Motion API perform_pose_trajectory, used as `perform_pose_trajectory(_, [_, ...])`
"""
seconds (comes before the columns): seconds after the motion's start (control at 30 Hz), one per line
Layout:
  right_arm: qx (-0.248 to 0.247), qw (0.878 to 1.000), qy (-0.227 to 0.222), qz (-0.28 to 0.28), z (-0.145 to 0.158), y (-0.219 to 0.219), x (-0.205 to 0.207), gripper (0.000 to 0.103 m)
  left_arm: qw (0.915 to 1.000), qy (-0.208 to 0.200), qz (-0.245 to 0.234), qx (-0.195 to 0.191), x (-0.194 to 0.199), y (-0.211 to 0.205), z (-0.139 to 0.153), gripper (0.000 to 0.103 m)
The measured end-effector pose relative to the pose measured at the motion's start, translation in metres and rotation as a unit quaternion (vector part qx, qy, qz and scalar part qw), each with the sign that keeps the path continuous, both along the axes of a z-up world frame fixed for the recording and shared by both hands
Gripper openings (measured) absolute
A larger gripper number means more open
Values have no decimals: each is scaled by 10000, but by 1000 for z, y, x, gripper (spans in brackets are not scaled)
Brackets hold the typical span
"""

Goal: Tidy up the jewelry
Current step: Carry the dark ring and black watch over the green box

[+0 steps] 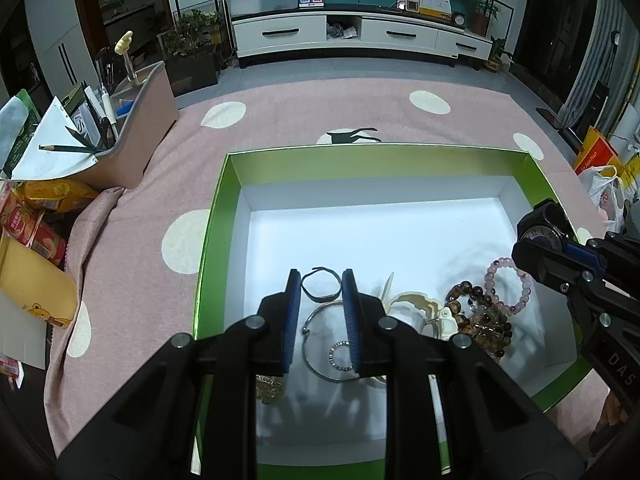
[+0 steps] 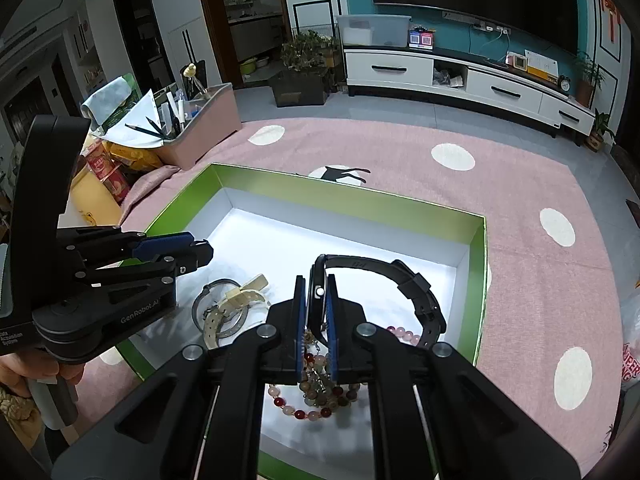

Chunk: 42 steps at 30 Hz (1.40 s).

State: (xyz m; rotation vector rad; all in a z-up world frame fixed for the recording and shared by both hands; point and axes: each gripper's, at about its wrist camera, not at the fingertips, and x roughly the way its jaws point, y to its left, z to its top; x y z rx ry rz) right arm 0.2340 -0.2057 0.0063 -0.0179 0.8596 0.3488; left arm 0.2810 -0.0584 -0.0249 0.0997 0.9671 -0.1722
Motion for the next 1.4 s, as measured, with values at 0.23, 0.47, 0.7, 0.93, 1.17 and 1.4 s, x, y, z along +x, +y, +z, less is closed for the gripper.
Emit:
perform_pose_trajectory(0.23, [-114,9999,77,41,-1,4,6,9,9999,81,23,72,4,0,-5,21])
perform_pose_trajectory(0.47, [-259,9994,236,83,-7,9,15,9,9998,161,32,130,9,1,-8,21])
perform_pose_trajectory(0.7, [-415,9985,342,102,-11,13,23,9,9995,216,44,207,12,1,-11,21])
perform_pose_trajectory(0.93, [-585,9972,457,120,-17,16,30,9,9992,291,59,266,17,2,-14,21])
perform_pose_trajectory(1.17, [-723,9957,557,136,-23,18,37,9,9990,336,59,297,19,2,-16,21])
perform_pose_trajectory(1.4, [-819,9943,663,157,-28,20,42,9,9984,419,38,372,24,1,-21,21])
